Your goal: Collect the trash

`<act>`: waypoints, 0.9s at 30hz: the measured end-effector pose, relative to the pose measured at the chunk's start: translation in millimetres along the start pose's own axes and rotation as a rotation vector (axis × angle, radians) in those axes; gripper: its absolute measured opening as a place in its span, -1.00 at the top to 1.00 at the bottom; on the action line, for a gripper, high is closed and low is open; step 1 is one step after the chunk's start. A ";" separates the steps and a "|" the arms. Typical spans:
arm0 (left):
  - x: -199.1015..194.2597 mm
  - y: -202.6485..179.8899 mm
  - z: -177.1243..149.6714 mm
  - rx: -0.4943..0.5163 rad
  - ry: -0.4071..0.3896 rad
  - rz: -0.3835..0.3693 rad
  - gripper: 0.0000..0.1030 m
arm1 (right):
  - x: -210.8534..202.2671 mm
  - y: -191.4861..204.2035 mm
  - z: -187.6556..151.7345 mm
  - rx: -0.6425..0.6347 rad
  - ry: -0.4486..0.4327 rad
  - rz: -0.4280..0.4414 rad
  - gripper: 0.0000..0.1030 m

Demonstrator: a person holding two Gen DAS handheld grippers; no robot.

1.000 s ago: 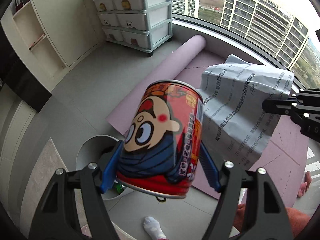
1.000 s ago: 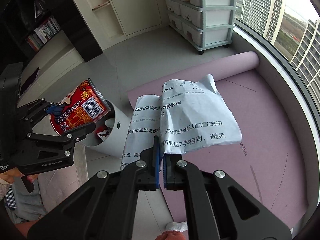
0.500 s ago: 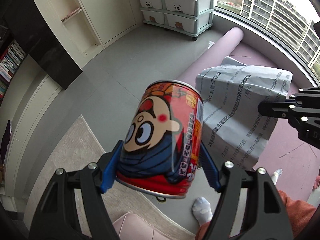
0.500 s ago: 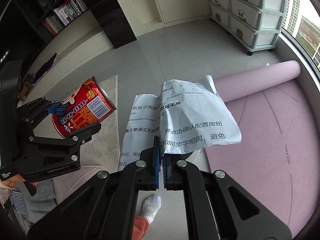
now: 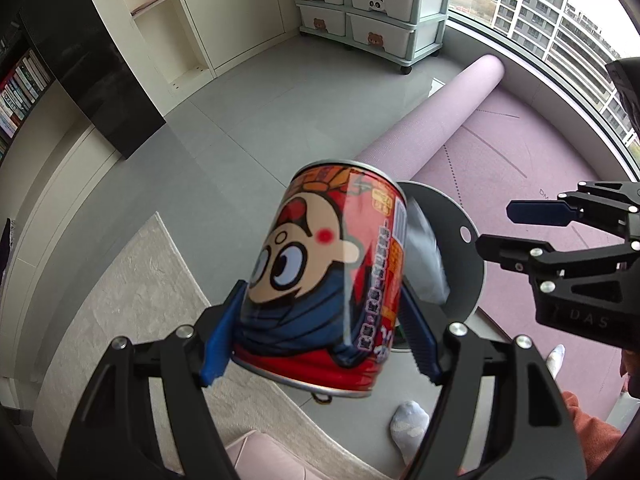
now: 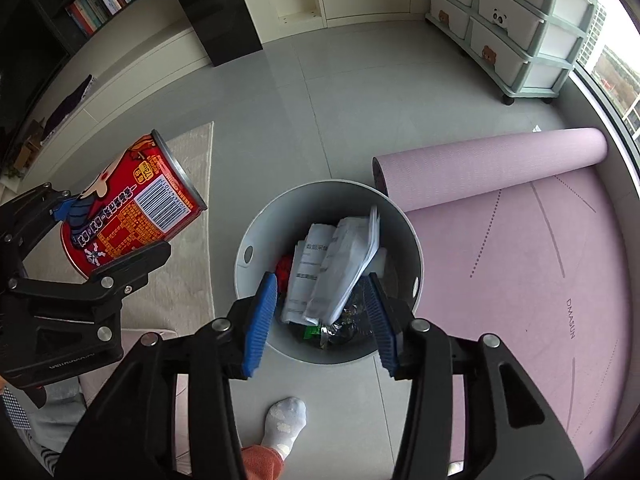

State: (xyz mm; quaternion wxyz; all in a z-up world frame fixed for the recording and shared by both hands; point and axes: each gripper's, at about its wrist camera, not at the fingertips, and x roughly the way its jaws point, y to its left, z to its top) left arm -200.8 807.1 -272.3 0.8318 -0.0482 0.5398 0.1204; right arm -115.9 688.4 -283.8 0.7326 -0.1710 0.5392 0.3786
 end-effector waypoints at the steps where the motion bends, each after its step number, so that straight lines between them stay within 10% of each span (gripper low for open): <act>1: 2.1 -1.0 1.5 0.004 0.001 -0.004 -0.40 | -0.1 -1.2 -0.1 0.003 0.002 0.001 0.15; 27: 23.7 -67.2 21.9 0.146 0.012 -0.026 -0.56 | -37.4 -50.0 -15.7 0.065 -0.035 -0.015 0.14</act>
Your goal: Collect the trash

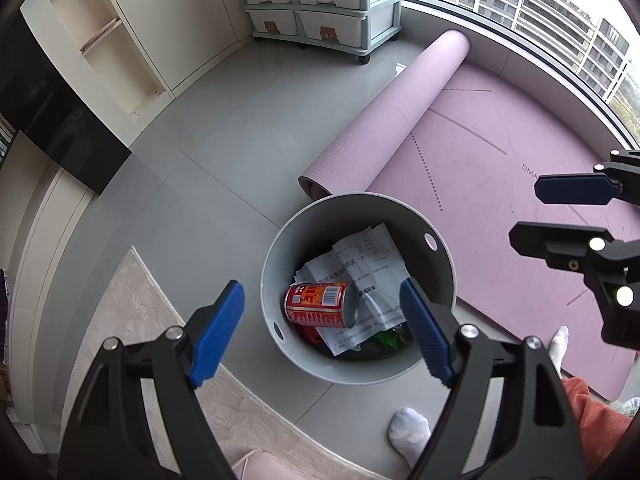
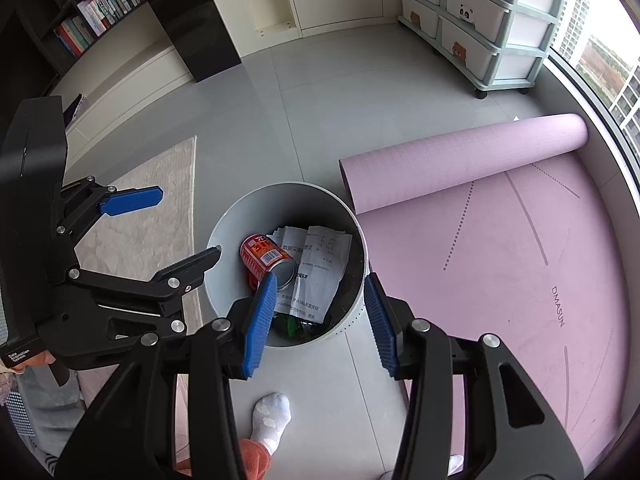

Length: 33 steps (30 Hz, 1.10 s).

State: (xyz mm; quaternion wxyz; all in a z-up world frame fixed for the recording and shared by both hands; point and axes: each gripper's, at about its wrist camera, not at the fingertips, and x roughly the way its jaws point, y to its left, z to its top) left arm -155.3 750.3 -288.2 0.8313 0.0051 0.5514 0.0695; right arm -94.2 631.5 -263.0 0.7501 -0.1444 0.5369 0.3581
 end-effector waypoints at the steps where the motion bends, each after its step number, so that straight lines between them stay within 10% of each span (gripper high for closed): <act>1: -2.5 -2.4 -1.4 0.005 0.002 0.005 -0.57 | -2.0 -0.5 -1.1 0.001 0.001 0.001 0.13; 19: -113.1 -23.9 28.7 -0.047 -0.037 0.038 -0.66 | -120.7 -19.3 -6.0 0.047 -0.069 -0.068 -0.29; 33: -210.3 -95.2 94.2 0.143 -0.075 0.014 -0.74 | -259.1 -70.8 -14.1 0.221 -0.204 -0.198 -0.59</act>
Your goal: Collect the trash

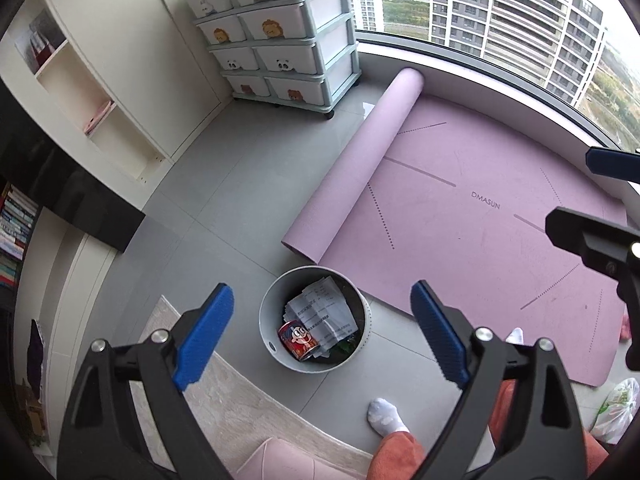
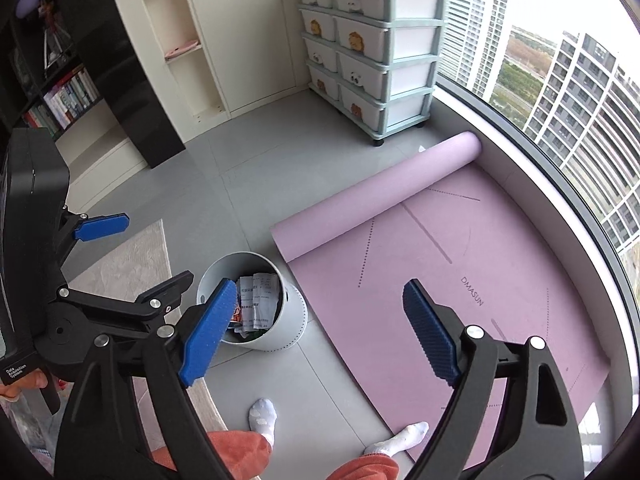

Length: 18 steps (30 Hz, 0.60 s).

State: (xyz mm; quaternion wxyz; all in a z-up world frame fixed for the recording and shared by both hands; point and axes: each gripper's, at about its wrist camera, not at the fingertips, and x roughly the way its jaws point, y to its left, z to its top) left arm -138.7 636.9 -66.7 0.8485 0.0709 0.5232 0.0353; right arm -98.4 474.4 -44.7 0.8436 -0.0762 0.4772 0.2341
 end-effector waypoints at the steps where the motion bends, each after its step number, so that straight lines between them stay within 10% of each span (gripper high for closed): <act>1: -7.3 -7.8 7.8 0.022 -0.009 -0.012 -0.75 | -11.1 -8.9 -1.1 0.027 -0.011 -0.023 -0.60; 18: -105.9 -229.8 160.7 0.321 -0.189 -0.189 -0.75 | -173.5 -269.9 -37.4 0.400 -0.078 -0.320 -0.64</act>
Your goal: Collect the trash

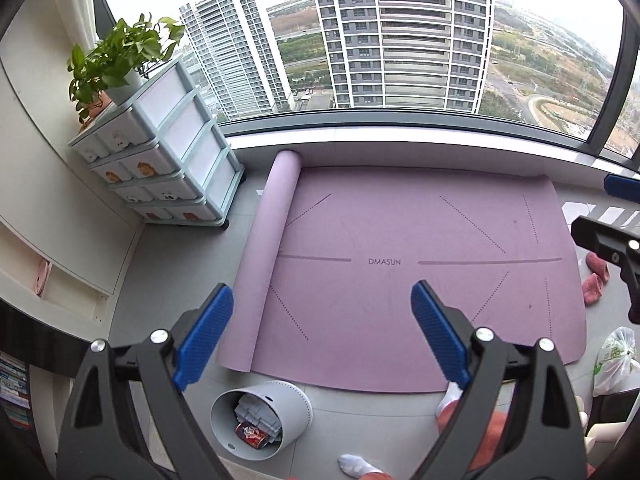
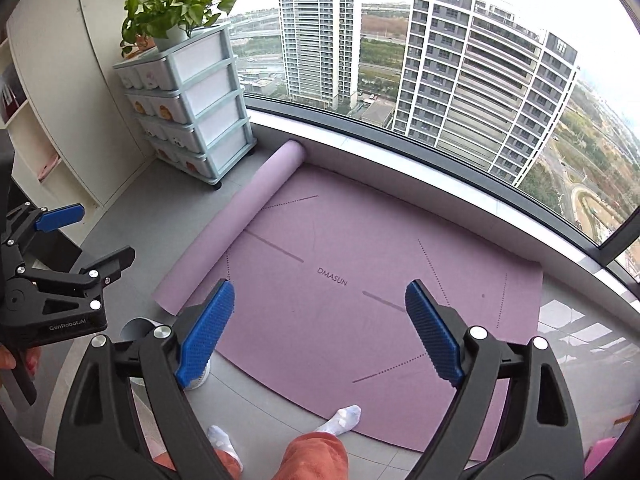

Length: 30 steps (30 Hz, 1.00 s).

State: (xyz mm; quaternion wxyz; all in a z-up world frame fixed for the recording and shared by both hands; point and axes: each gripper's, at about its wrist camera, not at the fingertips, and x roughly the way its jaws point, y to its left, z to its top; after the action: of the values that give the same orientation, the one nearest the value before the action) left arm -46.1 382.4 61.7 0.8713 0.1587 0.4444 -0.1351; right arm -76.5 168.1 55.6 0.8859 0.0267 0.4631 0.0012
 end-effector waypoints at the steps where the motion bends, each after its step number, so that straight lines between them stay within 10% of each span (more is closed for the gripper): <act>1: -0.1 -10.7 9.9 0.006 -0.002 -0.005 -0.75 | 0.7 -12.9 2.2 0.005 0.002 -0.003 -0.64; 13: 1.4 -108.7 79.3 0.028 0.029 -0.031 -0.75 | -12.3 -115.1 27.4 0.021 -0.008 -0.005 -0.64; 30: 28.8 -113.2 163.5 0.107 -0.033 -0.041 -0.75 | 5.6 -136.8 95.7 0.083 -0.043 -0.073 -0.64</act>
State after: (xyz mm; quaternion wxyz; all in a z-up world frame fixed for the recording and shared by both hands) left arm 47.2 211.5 111.2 0.8659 0.1934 0.4251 -0.1792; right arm 2.2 27.3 98.9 0.8932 0.0466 0.4443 -0.0513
